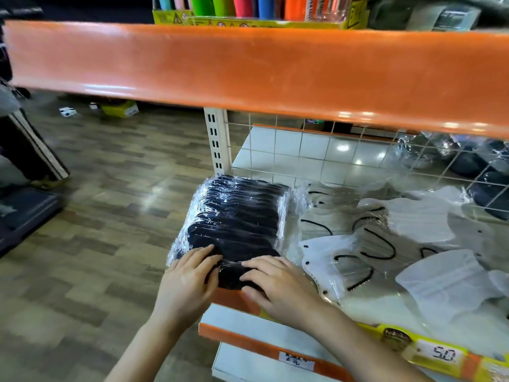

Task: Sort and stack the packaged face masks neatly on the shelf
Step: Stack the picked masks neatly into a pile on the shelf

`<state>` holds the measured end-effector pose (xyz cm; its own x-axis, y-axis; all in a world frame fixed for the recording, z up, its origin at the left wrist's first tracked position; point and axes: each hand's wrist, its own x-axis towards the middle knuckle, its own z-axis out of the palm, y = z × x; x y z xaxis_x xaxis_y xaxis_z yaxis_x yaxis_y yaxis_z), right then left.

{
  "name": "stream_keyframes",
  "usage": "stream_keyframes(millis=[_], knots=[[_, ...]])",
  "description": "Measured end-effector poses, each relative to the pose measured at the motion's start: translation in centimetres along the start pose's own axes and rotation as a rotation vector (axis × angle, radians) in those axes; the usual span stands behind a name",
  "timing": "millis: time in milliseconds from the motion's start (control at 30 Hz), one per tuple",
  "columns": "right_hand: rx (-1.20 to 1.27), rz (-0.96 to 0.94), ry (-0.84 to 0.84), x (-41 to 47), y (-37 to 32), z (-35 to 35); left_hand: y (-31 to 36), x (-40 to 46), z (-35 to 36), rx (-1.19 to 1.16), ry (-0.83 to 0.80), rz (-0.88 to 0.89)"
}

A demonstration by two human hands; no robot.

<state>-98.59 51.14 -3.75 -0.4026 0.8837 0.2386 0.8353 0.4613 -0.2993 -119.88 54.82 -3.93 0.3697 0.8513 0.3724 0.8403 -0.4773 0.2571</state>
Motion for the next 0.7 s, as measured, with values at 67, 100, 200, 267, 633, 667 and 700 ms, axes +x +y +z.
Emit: stream_keyframes(millis=[67, 100, 200, 267, 633, 667, 700], knots=[[0.041, 0.043, -0.063, 0.2, -0.1, -0.2, 0.3, 0.4, 0.7, 0.059, -0.105, -0.079], [0.048, 0.053, -0.083, 0.3, -0.1, -0.2, 0.3, 0.5, 1.0, 0.080, -0.144, -0.107], [0.043, 0.081, -0.101, 0.6, -0.1, -0.1, 0.6, 1.2, 1.6, 0.121, -0.226, -0.182], [0.037, 0.104, -0.107, 0.6, -0.1, 0.1, 0.4, 1.8, 2.1, 0.094, -0.310, -0.210], [-0.114, 0.168, 0.025, 2.4, -0.2, 0.2, -1.3, 4.5, 2.1, -0.050, -0.075, -0.200], [-0.128, 0.167, 0.036, 2.8, -0.1, 0.1, -1.7, 4.7, 2.1, -0.045, -0.005, -0.253], [-0.125, 0.172, 0.013, 3.1, -0.1, 0.0, -2.1, 5.0, 2.1, -0.043, 0.046, -0.324]])
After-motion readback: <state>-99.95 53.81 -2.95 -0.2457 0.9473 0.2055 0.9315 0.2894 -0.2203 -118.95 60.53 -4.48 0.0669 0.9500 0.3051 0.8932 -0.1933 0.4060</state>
